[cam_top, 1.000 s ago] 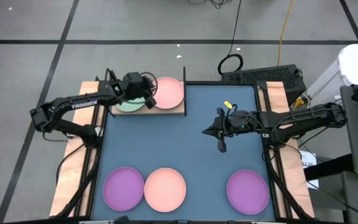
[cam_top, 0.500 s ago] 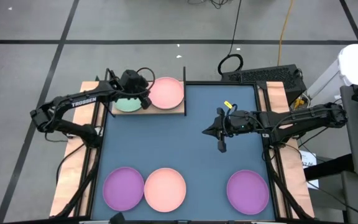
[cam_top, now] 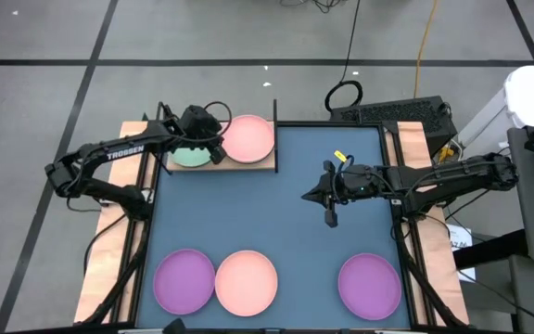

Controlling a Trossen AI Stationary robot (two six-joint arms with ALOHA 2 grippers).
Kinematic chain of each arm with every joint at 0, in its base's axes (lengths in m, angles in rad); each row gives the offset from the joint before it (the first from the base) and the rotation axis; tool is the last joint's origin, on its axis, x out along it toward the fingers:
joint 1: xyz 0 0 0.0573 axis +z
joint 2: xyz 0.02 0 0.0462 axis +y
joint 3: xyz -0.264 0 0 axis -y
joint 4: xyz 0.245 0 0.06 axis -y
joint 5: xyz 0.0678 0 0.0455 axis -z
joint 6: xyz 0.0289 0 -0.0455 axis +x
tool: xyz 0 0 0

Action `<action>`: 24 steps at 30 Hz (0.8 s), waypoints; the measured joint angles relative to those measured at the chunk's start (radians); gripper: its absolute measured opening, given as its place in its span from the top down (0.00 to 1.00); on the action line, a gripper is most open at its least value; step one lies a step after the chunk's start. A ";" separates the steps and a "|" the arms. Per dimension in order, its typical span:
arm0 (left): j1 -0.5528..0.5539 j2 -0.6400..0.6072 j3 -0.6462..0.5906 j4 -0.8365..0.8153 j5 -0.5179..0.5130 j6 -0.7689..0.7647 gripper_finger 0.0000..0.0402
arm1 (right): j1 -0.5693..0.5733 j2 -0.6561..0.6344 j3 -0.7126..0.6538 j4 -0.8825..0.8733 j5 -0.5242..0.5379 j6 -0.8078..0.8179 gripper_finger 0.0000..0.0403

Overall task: Place and stack plates onto a shelf
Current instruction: Stack the top light pink plate on top of the white plate on the shelf

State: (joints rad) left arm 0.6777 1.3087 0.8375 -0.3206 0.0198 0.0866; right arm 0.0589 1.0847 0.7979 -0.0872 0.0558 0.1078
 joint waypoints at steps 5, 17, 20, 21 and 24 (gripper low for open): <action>0.001 0.018 0.000 -0.001 -0.020 -0.038 0.94 | 0.000 0.000 0.000 0.000 0.000 0.000 1.00; -0.038 0.081 -0.001 0.016 -0.132 -0.060 0.94 | 0.000 0.000 0.000 0.000 0.000 0.000 1.00; -0.038 0.082 -0.001 0.009 -0.134 -0.064 0.94 | 0.000 0.000 0.000 0.000 0.000 0.000 1.00; -0.037 0.082 -0.001 0.009 -0.134 -0.063 0.94 | 0.000 0.000 0.000 0.000 0.000 0.000 1.00; -0.036 0.082 -0.001 0.009 -0.134 -0.064 0.94 | 0.000 0.000 0.000 0.000 0.000 0.000 1.00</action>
State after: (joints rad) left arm 0.6415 1.3903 0.8368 -0.3115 -0.1143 0.0224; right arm 0.0589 1.0847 0.7979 -0.0868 0.0555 0.1078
